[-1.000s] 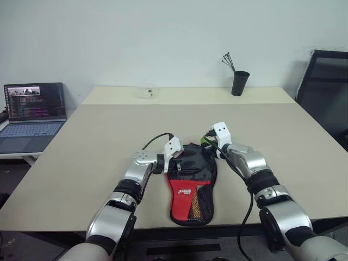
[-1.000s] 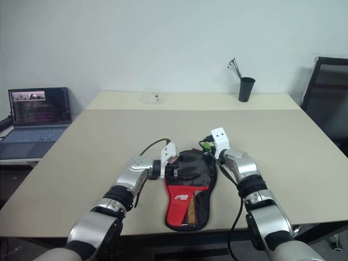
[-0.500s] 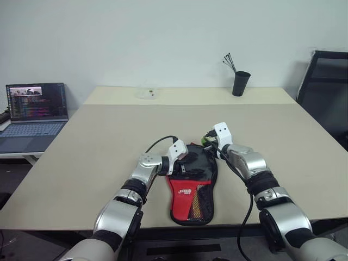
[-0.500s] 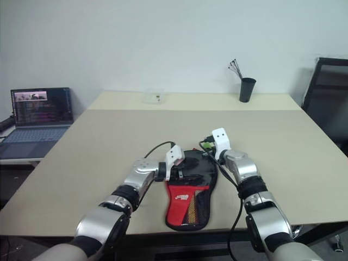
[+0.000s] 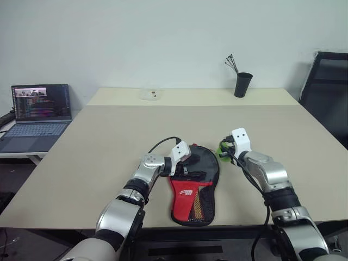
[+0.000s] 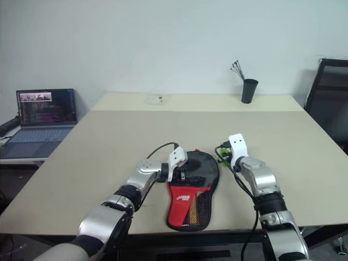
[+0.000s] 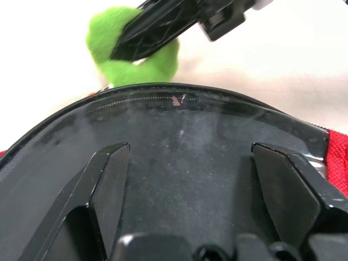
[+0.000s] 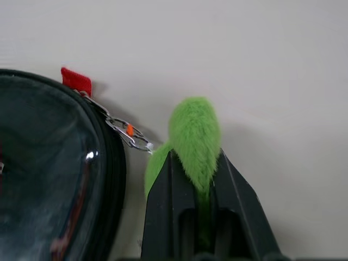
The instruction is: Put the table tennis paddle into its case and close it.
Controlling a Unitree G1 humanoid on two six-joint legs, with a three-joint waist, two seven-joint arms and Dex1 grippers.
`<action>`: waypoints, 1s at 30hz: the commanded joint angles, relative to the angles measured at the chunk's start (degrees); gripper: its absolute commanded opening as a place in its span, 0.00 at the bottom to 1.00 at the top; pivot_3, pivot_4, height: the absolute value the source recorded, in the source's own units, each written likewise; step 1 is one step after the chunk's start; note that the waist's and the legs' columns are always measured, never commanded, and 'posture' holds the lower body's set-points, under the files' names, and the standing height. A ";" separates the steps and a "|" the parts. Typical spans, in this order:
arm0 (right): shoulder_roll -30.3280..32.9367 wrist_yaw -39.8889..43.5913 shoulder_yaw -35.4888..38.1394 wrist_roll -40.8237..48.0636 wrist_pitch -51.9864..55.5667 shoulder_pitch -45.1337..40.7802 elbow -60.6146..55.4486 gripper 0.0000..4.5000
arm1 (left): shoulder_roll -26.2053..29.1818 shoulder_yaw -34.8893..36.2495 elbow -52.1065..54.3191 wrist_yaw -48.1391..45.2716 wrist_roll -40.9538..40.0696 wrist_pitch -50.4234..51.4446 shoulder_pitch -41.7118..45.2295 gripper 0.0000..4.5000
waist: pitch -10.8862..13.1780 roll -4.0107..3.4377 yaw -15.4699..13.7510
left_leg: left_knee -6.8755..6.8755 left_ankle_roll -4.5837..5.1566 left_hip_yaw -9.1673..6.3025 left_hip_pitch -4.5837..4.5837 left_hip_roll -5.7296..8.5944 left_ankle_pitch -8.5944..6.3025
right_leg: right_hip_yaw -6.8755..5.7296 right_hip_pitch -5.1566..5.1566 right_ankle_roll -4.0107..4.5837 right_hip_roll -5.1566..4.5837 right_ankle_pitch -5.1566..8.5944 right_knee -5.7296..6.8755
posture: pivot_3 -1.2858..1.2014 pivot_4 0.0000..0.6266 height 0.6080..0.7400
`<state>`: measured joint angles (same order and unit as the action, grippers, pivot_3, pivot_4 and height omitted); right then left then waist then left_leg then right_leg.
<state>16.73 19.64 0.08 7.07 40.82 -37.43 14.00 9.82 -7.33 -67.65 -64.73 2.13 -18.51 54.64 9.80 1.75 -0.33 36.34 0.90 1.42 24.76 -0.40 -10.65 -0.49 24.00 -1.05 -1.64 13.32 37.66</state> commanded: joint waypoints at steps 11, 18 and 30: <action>5.56 0.73 7.18 11.63 29.35 24.17 -48.23 0.00 | -2.81 -1.66 -4.51 1.16 3.33 2.09 -0.09 0.86 | -0.20 -0.27 -1.06 | -0.01 0.00 -0.34 0.01 0.03 -0.01 | -0.19 -0.29 -0.08 0.00 0.04 -0.41 | 0.52 0.24 1.00; 7.56 5.02 11.00 20.88 42.29 33.36 -64.74 0.00 | -2.92 -1.67 -5.04 1.29 3.96 1.90 0.31 0.86 | -0.29 -0.31 -1.02 | 0.01 -0.02 -0.62 -0.04 0.07 -0.03 | -0.35 -0.60 0.10 -0.32 0.14 -0.71 | 0.52 0.24 1.00; 11.64 13.88 15.34 38.44 47.26 43.93 -74.00 0.00 | -2.95 -1.85 -5.27 1.27 4.77 1.54 0.29 0.86 | -0.33 -0.30 -1.04 | 0.00 -0.04 -0.89 -0.06 0.17 -0.04 | -0.57 -0.77 0.18 -0.42 0.22 -0.80 | 0.52 0.24 1.00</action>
<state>27.44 31.33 14.76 40.56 87.90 5.21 -57.72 7.45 -7.33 -70.54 -63.18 4.59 -17.79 56.59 9.47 1.45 -1.37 36.34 0.86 0.53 24.71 -0.20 -10.69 -1.07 23.22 -0.88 -2.09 13.54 36.85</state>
